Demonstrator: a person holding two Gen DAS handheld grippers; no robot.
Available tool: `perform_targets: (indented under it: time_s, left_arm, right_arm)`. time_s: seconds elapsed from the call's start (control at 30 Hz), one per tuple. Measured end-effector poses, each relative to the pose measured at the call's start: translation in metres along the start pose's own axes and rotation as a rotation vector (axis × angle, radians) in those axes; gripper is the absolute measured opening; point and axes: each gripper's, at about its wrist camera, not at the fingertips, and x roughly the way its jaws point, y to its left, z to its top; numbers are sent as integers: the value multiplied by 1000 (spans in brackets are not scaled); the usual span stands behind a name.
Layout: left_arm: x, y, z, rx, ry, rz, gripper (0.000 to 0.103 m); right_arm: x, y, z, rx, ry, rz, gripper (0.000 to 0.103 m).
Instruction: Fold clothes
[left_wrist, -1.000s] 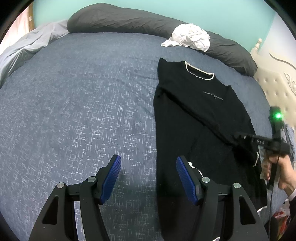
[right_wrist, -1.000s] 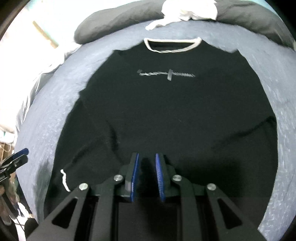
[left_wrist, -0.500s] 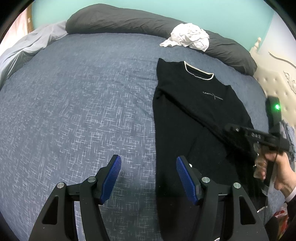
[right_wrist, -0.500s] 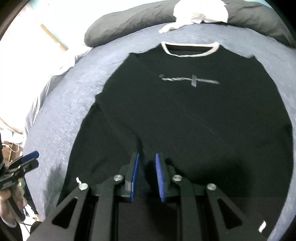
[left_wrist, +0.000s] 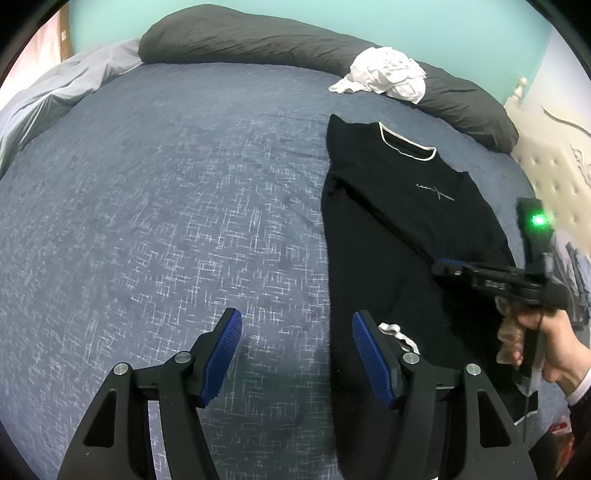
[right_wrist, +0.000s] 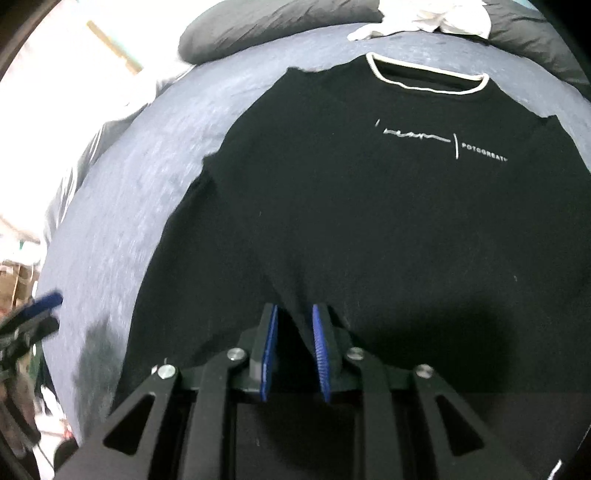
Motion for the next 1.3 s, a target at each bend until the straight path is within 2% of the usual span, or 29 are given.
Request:
perform_targets:
  time_s: [0.07,0.13,0.37,0.6,0.8,0.97,1.03,1.13,1.3]
  left_arm:
    - [-2,-1,-1,3,-1,1,67]
    - [-2,-3,-2,6,1,1,67]
    - [-10,-13,-6,23,9,-4,67]
    - [-19,-20,-15,28,31,-12,67]
    - [-22,-25,-28,9,98,-84,68]
    - [-23,-34,-45,51,143,-73,70]
    - [-22,-37,-54,64,164,-78,71]
    - [-19,-37,-67,61,204,-79,71]
    - [-14,-35,-84,42,273,-89,71]
  right_arm:
    - [-18,-7,-6,5,-27,3,20]
    - [-34,-17,-11,6,-49,-34,20]
    - [-51,-55,-45,37,16,-108,20]
    - [-72,-63,-74,47,30,-87,20]
    - [-107,-72,-94,81,19,-97,20]
    - [-139,-83,-115,118,17,-113,20]
    - [-151,-90,-129,133,26,-124,26]
    - [-166,-102,-150,160,45,-133,44]
    - [-193,-116,-181,193,64,-144,45]
